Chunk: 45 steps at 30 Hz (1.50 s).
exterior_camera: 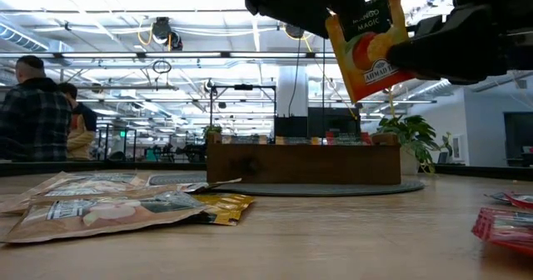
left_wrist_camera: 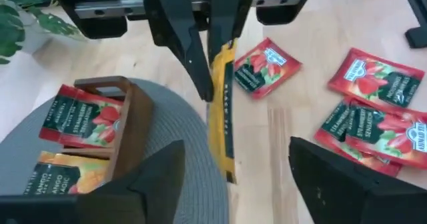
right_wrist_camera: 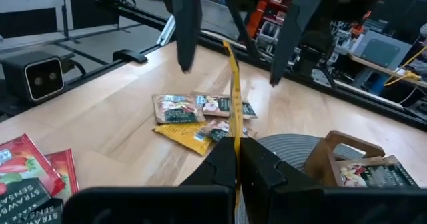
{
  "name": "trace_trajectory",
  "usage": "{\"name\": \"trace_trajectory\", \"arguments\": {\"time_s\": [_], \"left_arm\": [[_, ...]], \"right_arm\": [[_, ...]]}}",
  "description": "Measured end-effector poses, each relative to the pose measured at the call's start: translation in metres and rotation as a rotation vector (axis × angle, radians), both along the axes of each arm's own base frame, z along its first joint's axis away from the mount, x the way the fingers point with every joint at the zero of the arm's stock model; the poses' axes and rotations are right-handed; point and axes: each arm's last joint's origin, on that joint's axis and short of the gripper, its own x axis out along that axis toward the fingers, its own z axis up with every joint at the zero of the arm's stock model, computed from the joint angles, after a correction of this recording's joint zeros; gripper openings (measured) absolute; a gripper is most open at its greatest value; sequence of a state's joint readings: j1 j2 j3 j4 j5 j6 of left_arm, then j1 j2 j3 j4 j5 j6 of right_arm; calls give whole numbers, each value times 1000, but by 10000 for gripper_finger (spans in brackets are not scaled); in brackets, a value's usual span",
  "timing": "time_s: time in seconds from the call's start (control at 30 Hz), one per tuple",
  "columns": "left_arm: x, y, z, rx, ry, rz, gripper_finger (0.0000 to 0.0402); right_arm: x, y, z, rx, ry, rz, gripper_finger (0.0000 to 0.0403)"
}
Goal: Pick & Place Tea
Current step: Put the top orange tea bag into the middle slot of the wooden organizer
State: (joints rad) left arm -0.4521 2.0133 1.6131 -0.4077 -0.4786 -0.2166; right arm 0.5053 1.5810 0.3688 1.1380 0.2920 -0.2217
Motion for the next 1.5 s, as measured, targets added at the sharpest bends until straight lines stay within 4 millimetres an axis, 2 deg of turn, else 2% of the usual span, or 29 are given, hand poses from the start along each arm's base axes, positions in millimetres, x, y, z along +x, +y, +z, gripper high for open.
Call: {"name": "trace_trajectory", "arguments": {"time_s": [0.13,0.33,0.4,0.67,0.8,1.0,1.13,1.37,1.5], "left_arm": [[5,4,-6,-1,4,-2,198],[10,8,-9,9,15,-44,39],[10,7,-9,27,12,-51,13],[6,2,-10,75,16,-26,5],[0,0,-13,75,51,-1,4],[-7,-4,-16,100,74,55,3],[-7,-4,-16,104,73,61,3],[-5,-2,-18,106,80,70,3],[-5,0,-18,95,78,85,4]], "right_arm": [[0,0,0,1,-1,0,0],[0,-1,-1,10,7,-26,0],[0,0,-1,18,13,-24,0],[0,-1,-2,95,46,-41,20],[-1,-2,-8,130,109,-73,65],[1,-3,2,142,5,-125,145],[3,-1,10,176,-46,-90,175],[33,14,22,184,117,-50,179],[43,19,27,177,182,-66,166]]}}
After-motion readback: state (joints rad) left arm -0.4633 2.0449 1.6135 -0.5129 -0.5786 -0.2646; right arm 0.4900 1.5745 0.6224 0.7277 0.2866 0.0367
